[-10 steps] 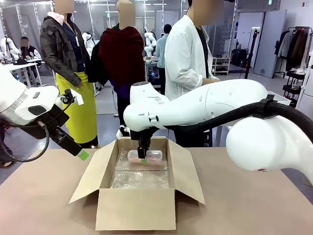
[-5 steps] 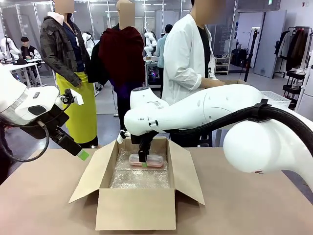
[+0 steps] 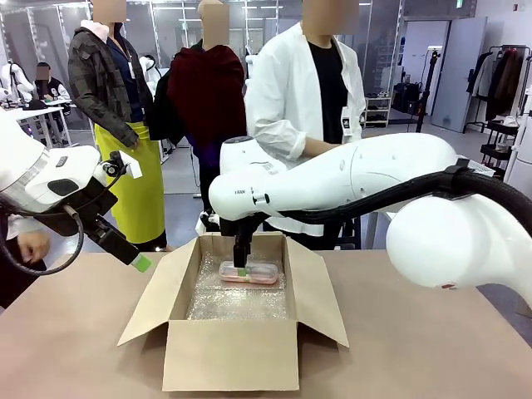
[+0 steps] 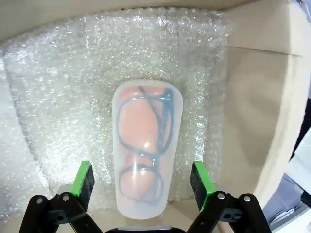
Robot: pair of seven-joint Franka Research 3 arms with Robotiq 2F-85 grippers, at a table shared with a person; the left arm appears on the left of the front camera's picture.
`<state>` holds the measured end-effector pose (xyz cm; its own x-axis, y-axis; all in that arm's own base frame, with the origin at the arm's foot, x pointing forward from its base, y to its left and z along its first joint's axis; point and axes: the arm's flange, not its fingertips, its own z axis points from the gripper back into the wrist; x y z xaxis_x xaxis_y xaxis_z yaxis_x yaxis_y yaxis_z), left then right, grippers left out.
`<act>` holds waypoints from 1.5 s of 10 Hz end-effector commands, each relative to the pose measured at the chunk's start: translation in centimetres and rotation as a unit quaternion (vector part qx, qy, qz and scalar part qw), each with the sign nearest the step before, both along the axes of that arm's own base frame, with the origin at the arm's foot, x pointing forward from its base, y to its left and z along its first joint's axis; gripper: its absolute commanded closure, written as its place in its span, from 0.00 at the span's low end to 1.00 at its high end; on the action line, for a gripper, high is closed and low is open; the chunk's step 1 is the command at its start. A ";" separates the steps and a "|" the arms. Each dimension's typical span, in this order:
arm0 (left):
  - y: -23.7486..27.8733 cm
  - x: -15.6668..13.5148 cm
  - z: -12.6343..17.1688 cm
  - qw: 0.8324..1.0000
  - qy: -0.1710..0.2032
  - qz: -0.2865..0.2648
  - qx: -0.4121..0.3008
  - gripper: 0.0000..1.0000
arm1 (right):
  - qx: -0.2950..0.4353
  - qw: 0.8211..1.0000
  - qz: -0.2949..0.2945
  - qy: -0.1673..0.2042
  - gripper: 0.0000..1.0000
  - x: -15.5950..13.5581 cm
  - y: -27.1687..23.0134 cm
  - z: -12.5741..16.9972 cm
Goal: Pack the glasses set securely to prepare it for shipping.
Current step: Place the Glasses case inside the Package Box, then put the Glasses case from the right side of the table into the Package Box.
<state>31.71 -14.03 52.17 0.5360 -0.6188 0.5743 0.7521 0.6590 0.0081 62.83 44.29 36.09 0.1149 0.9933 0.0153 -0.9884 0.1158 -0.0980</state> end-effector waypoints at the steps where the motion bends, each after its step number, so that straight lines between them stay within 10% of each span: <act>1: 0.2 0.0 0.1 1.000 0.000 -0.006 -0.003 0.00 | -0.001 1.000 -0.005 0.002 0.00 0.4 0.0 -1.0; 14: 0.2 0.0 0.1 1.000 0.000 -0.006 -0.003 0.00 | -0.005 1.000 -0.003 0.005 0.00 0.3 -0.4 -1.2; 15: 0.2 0.0 0.1 1.000 0.000 -0.006 -0.003 0.00 | 0.011 1.000 -0.012 -0.008 0.00 -1.0 -1.4 2.4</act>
